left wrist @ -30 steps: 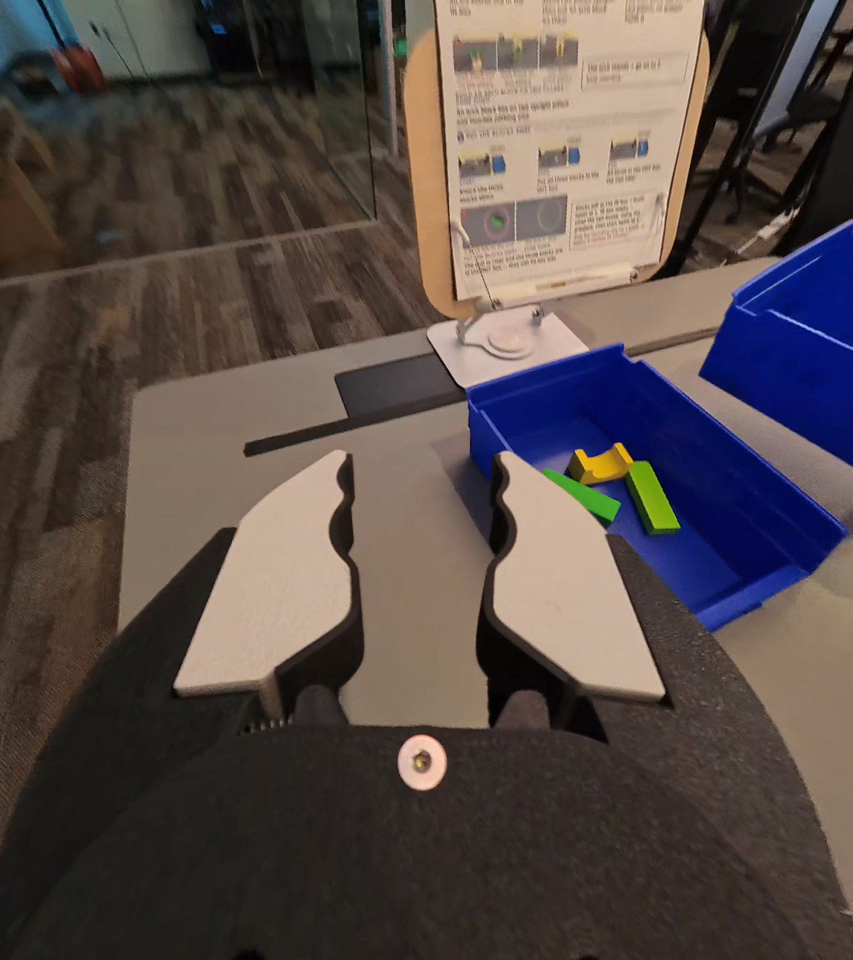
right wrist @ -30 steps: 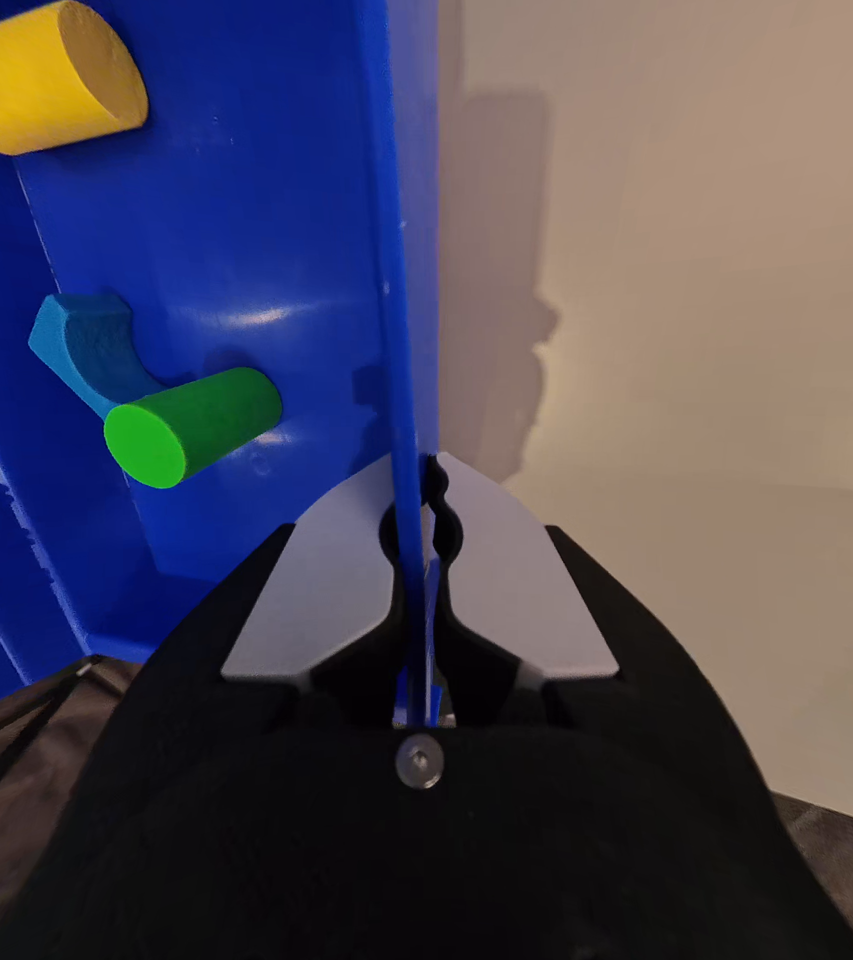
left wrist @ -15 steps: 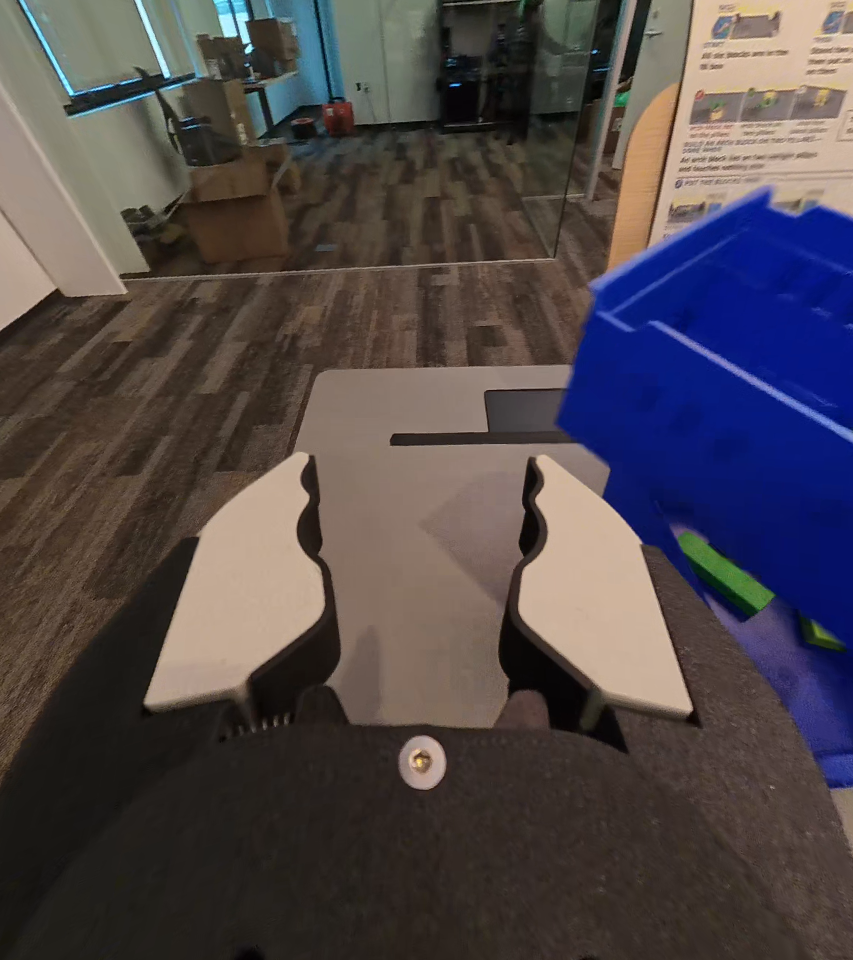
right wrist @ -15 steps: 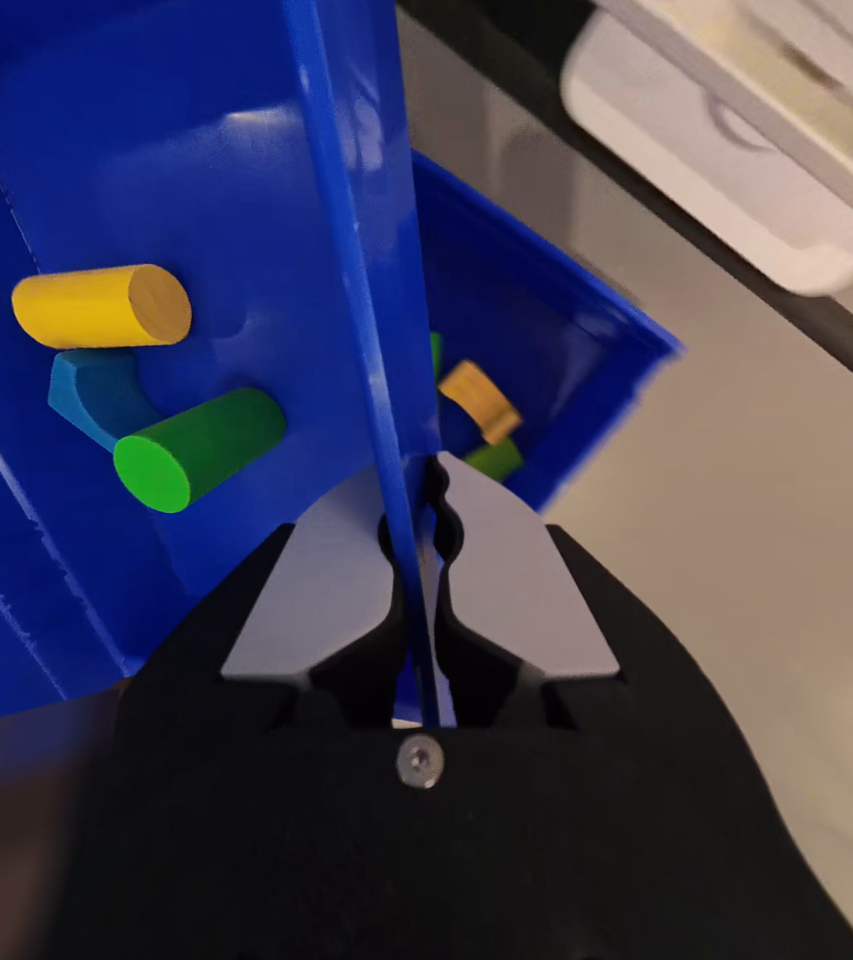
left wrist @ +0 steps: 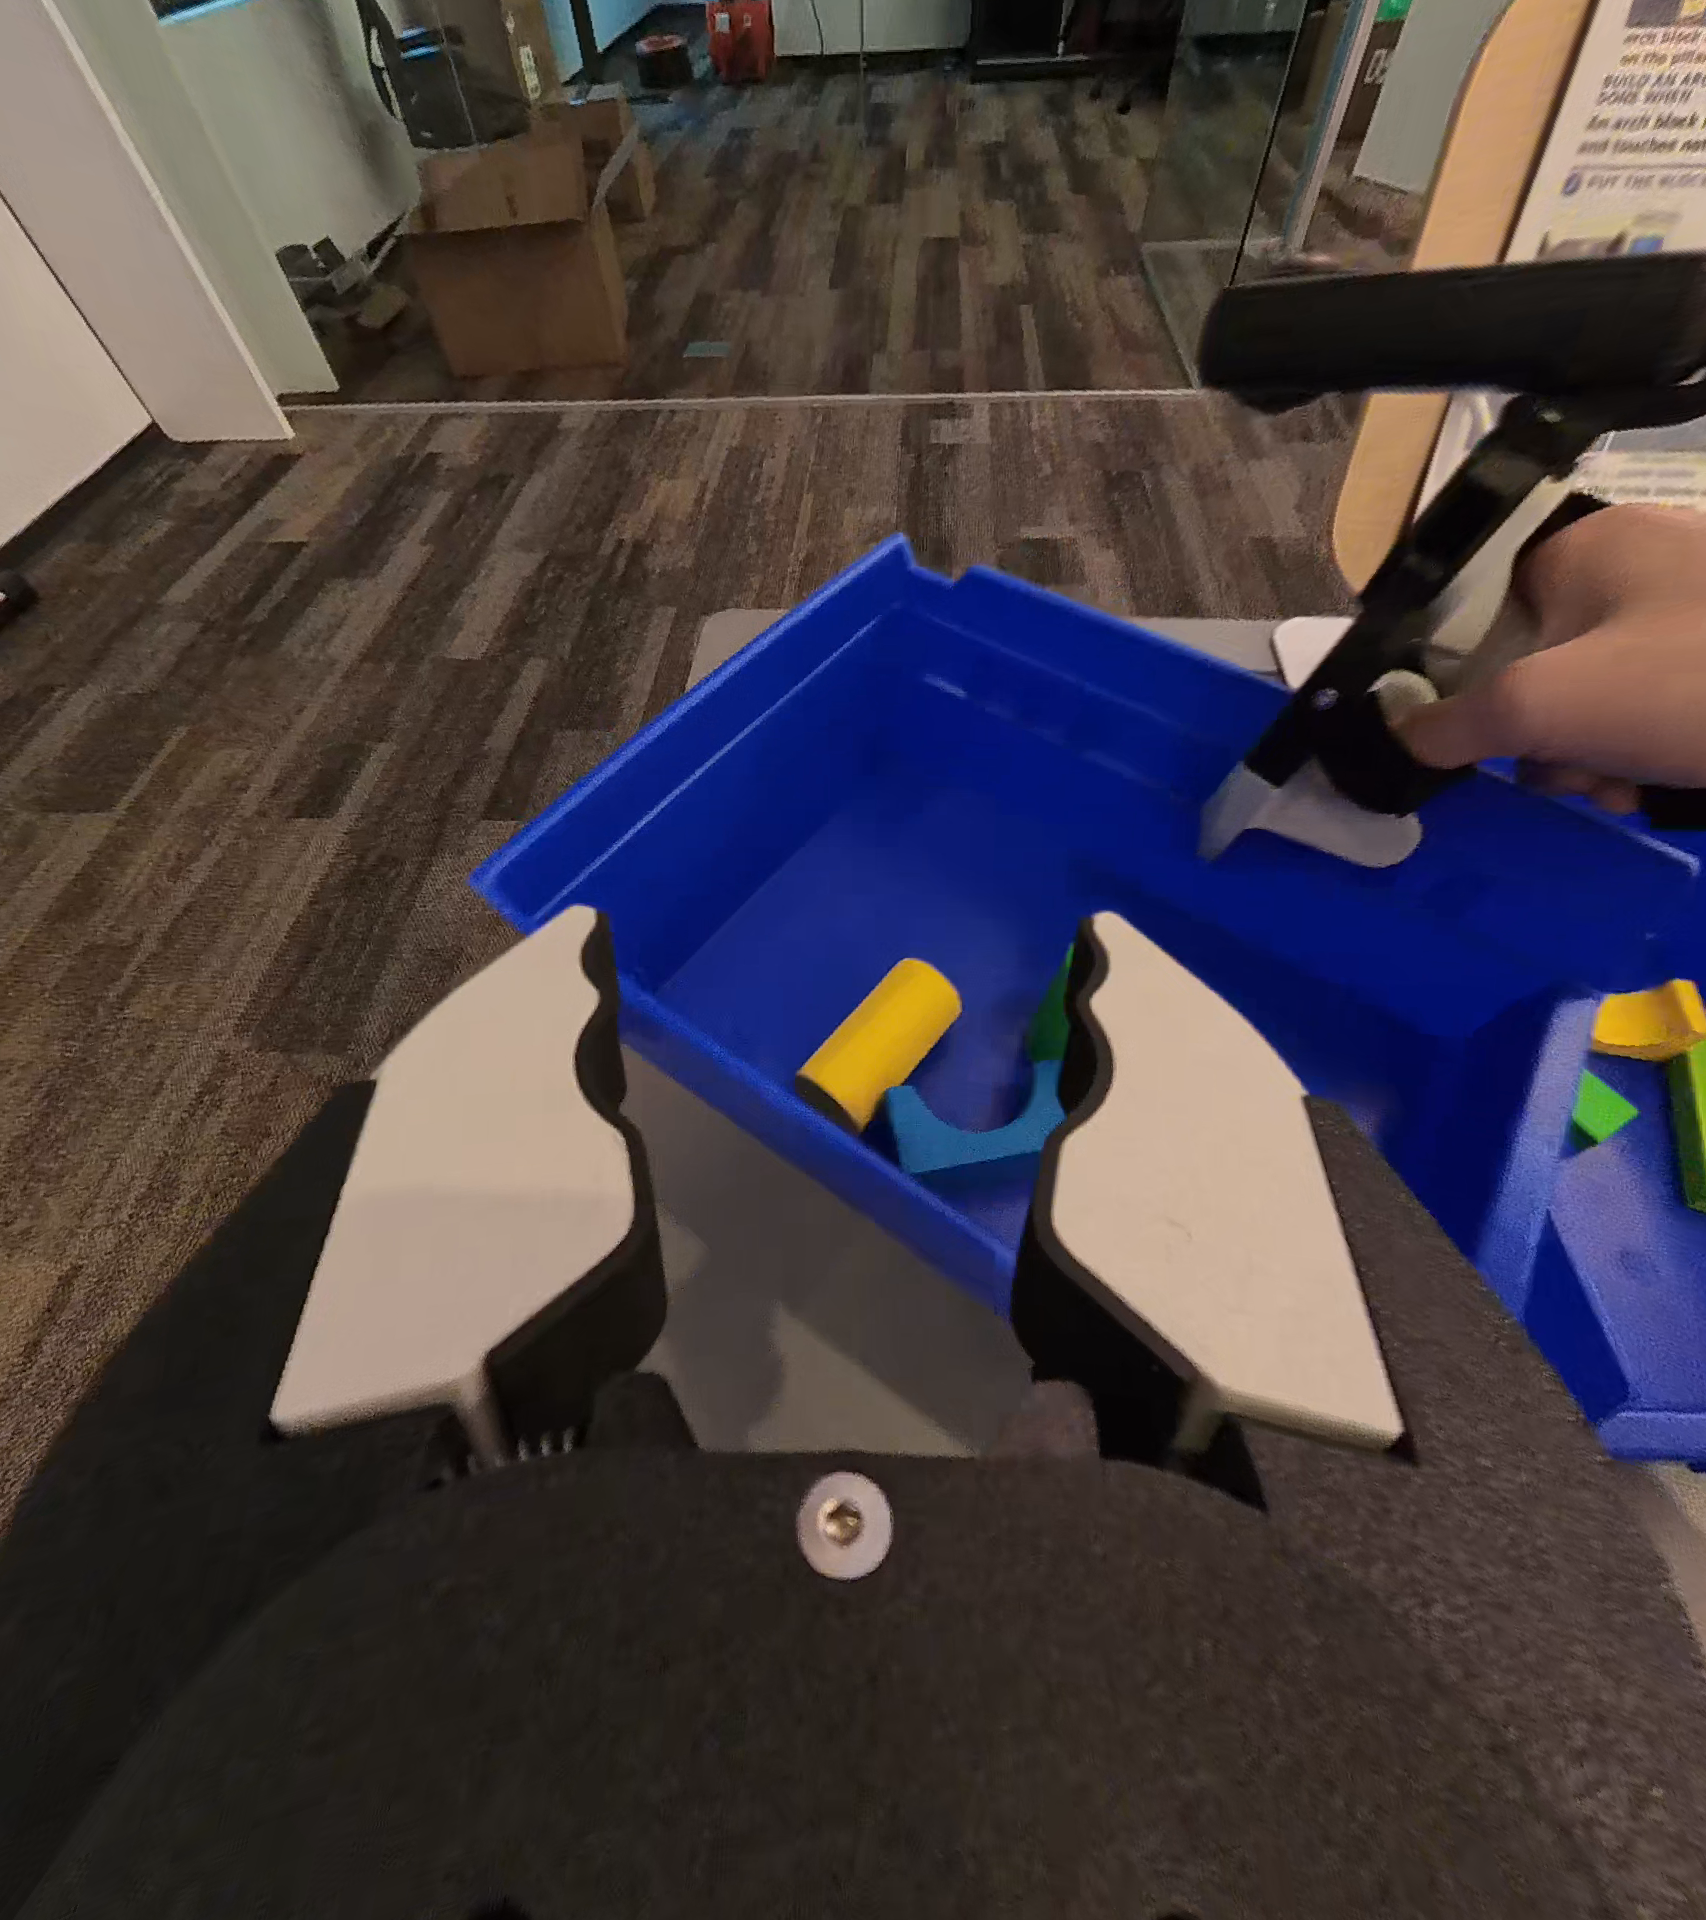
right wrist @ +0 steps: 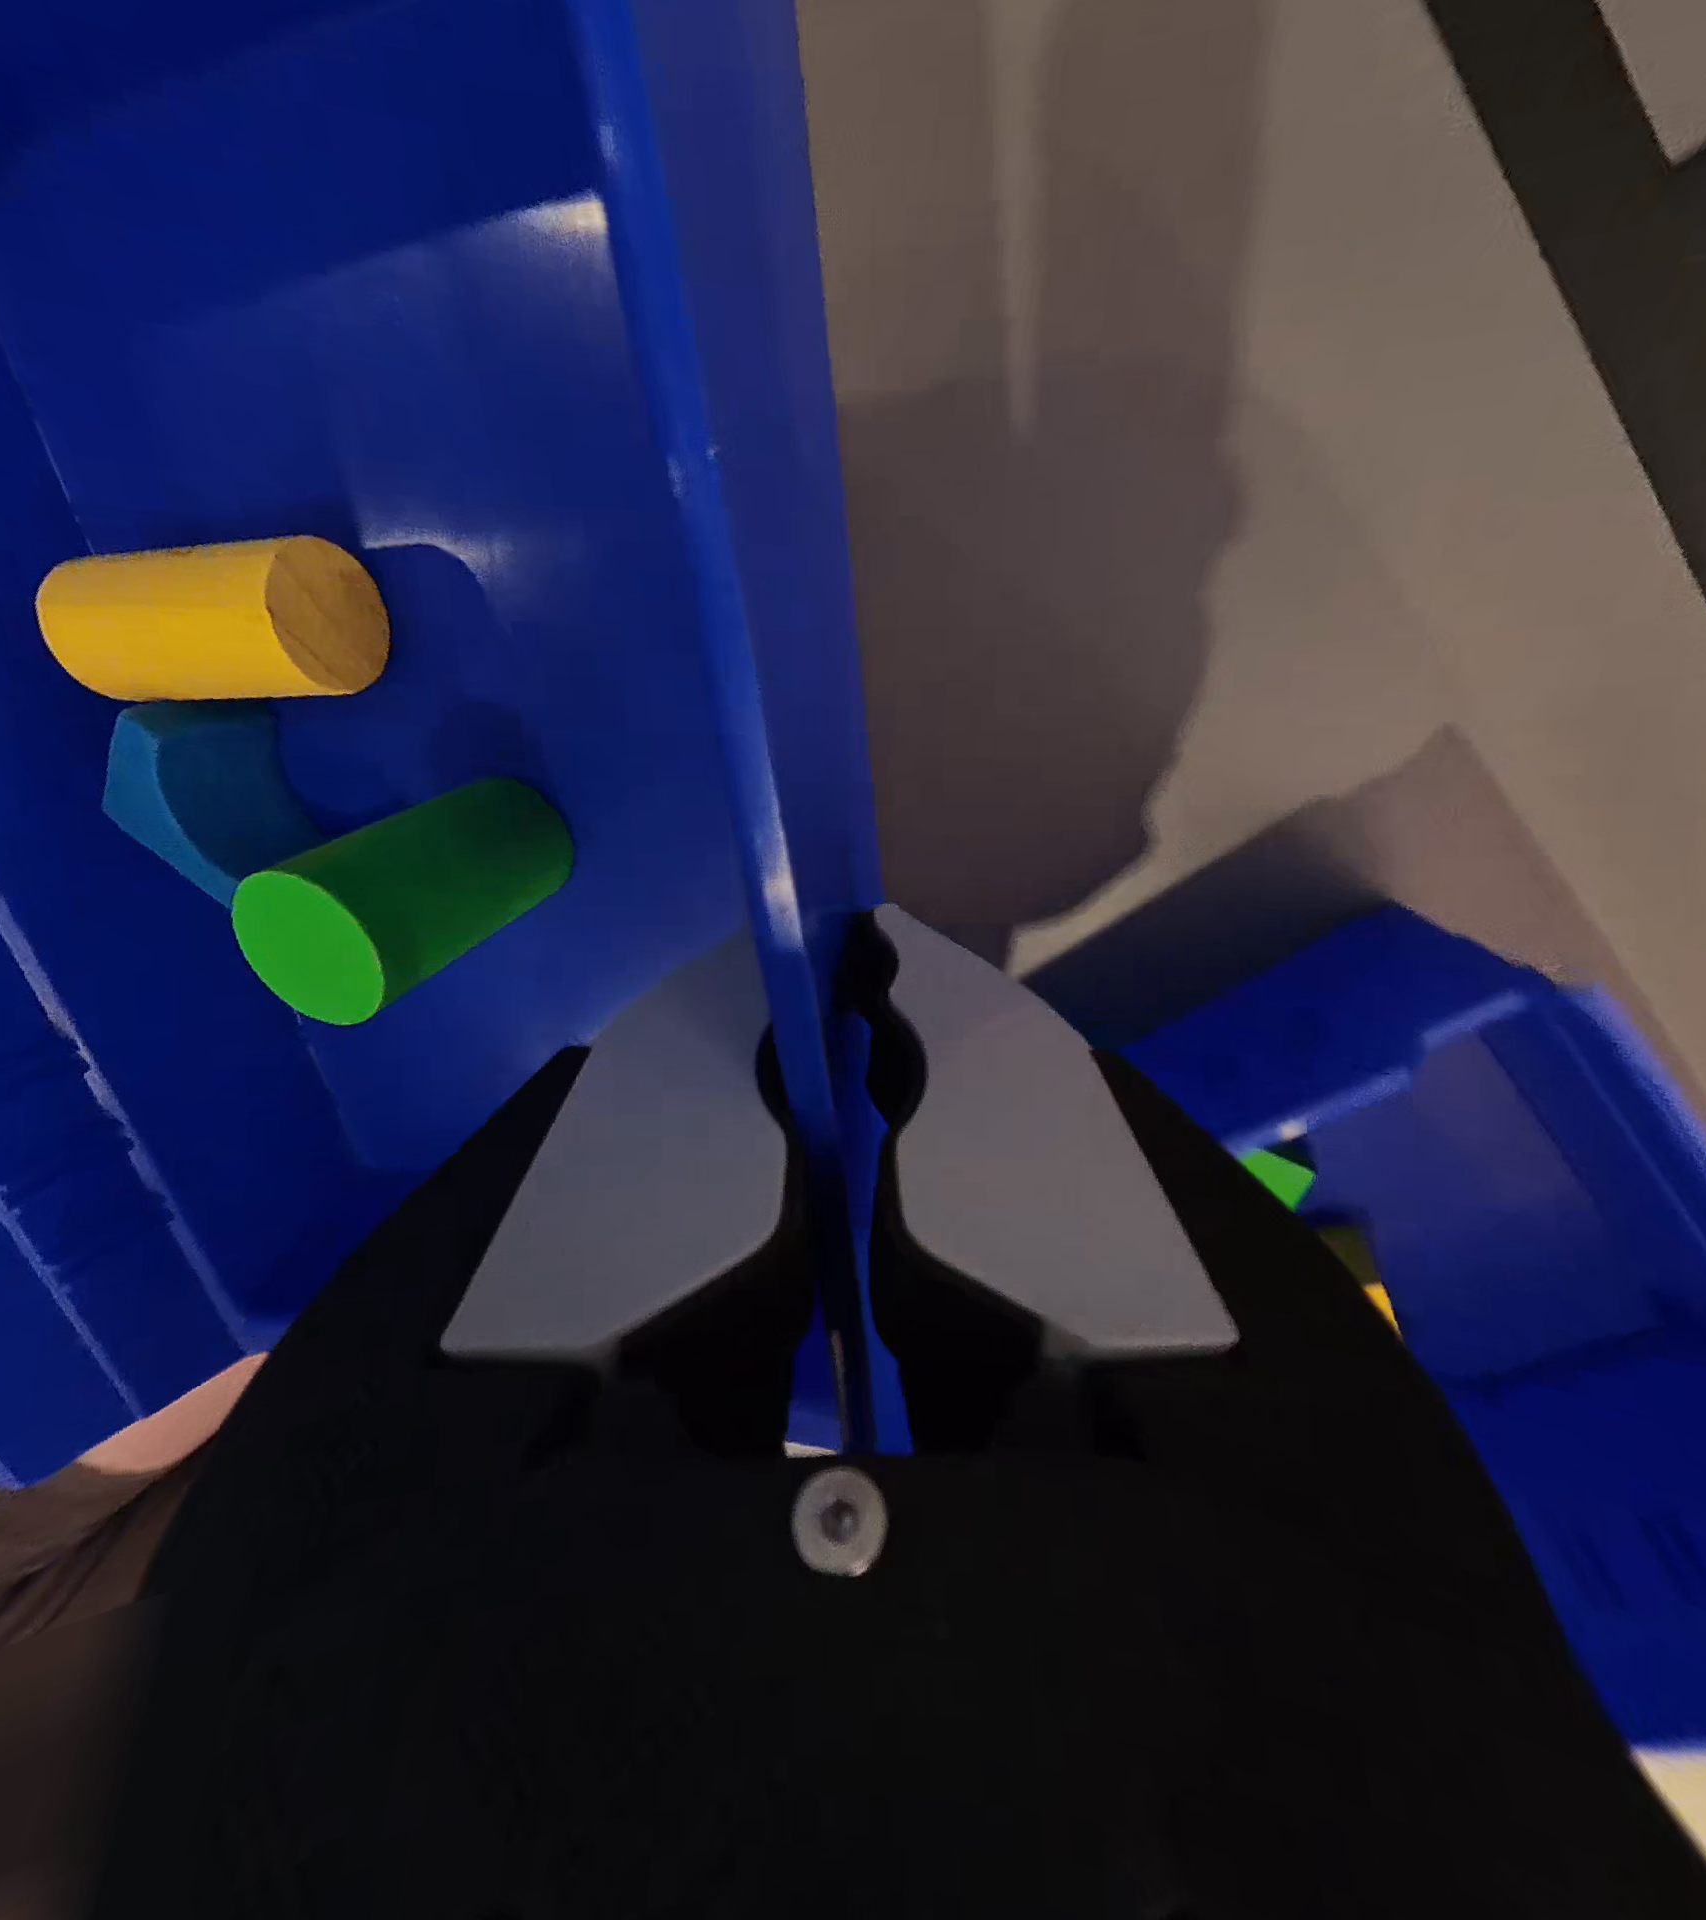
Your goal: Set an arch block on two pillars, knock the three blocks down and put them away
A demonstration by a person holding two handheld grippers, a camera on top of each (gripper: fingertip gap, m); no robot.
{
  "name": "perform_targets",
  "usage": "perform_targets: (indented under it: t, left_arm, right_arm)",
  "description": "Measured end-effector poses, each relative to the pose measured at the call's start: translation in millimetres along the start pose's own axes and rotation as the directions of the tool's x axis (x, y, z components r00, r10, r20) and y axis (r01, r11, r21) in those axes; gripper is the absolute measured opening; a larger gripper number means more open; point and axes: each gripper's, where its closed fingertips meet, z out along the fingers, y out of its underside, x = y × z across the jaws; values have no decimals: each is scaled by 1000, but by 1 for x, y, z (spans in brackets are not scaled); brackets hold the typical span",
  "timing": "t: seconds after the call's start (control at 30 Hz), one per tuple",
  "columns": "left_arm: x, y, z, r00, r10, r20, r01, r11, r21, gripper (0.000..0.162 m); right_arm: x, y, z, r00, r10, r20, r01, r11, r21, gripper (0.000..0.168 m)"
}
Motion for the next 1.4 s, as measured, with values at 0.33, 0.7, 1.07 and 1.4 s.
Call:
perform_targets:
  t: [0.33, 0.7, 1.07, 1.4]
  left_arm:
    - [9, 0, 0, 996, 85, 11, -85, 996, -17, 84]
    - [8, 13, 2, 996, 85, -33, -87, 994, -68, 84]
    - [-21, 42, 0, 1000, -17, 16, 19, 982, -189, 79]
    - [-6, 43, 2, 994, 99, 44, -85, 965, -248, 73]
  right_arm:
    - [12, -2, 76, 997, 62, -40, -63, 998, -31, 8]
    - [32, -8, 20, 981, -86, -172, 139, 936, 323, 37]
    - [195, 230, -74, 734, 266, -625, -127, 957, 259, 66]
    - [202, 287, -21, 910, 329, -253, -319, 944, 83, 7]
